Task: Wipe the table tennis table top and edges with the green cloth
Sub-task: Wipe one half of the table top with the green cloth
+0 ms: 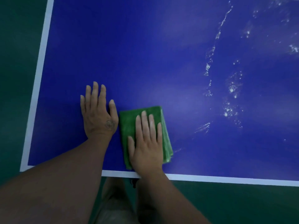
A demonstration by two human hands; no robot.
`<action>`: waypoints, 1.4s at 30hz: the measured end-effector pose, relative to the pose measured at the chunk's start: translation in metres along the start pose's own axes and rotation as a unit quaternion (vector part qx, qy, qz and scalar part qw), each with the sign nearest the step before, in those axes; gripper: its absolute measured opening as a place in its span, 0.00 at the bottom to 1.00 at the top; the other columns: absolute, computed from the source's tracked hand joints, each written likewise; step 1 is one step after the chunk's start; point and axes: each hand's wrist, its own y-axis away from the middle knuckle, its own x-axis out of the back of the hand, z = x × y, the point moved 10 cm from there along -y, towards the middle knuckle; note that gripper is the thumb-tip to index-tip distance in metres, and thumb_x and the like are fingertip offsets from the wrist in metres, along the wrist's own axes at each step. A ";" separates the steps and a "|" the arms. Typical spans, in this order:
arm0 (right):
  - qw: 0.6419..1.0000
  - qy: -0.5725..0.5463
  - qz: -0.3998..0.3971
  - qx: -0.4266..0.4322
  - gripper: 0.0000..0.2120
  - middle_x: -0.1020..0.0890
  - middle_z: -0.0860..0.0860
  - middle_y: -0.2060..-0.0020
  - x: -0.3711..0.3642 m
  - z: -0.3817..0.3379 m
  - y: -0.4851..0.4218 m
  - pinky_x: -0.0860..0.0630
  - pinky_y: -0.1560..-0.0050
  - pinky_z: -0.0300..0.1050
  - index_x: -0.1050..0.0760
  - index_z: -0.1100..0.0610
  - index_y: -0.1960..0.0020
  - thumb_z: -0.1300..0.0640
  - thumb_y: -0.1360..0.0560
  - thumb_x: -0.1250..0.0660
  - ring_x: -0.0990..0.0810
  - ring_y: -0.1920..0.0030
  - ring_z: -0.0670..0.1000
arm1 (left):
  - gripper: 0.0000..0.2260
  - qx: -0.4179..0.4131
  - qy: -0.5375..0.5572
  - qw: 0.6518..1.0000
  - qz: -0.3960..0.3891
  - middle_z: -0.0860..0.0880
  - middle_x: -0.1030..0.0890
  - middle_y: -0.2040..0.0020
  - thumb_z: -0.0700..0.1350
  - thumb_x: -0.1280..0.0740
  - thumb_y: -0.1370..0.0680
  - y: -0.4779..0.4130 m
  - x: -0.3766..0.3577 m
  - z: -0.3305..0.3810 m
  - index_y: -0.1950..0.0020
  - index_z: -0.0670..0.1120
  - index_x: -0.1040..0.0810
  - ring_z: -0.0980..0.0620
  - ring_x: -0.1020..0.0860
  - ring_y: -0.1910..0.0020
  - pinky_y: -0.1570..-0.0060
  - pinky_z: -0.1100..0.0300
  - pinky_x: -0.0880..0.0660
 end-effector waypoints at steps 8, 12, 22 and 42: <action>0.978 0.026 -0.047 0.199 0.31 0.40 0.51 0.13 0.054 0.148 0.010 0.44 0.15 0.64 0.38 0.54 0.14 0.47 0.14 0.40 0.43 0.13 0.55 | 0.27 -0.001 -0.007 1.000 0.004 0.46 0.44 0.12 0.52 0.45 0.11 -0.001 0.000 0.001 0.13 0.45 0.40 0.46 0.51 0.12 0.14 0.43 0.54; 0.984 0.016 -0.048 0.169 0.29 0.35 0.51 0.15 0.074 0.195 -0.037 0.43 0.16 0.66 0.29 0.57 0.20 0.56 0.21 0.39 0.39 0.14 0.56 | 0.26 -0.005 -0.006 1.000 0.014 0.45 0.42 0.12 0.51 0.43 0.11 0.001 0.006 0.005 0.14 0.44 0.38 0.45 0.49 0.12 0.14 0.43 0.53; 0.991 -0.039 -0.006 0.124 0.23 0.38 0.50 0.14 0.066 0.168 0.068 0.42 0.16 0.65 0.29 0.56 0.19 0.55 0.14 0.39 0.42 0.13 0.55 | 0.33 0.075 -0.015 0.997 -0.002 0.38 0.49 0.12 0.57 0.47 0.12 0.017 -0.010 0.048 0.12 0.39 0.46 0.38 0.53 0.12 0.15 0.36 0.56; 0.993 -0.020 0.018 0.117 0.25 0.37 0.50 0.14 0.104 0.250 -0.055 0.44 0.15 0.64 0.30 0.55 0.19 0.52 0.15 0.37 0.43 0.13 0.53 | 0.34 0.073 -0.050 0.996 0.005 0.43 0.51 0.11 0.65 0.49 0.13 0.032 -0.045 0.099 0.11 0.48 0.49 0.40 0.54 0.12 0.15 0.37 0.55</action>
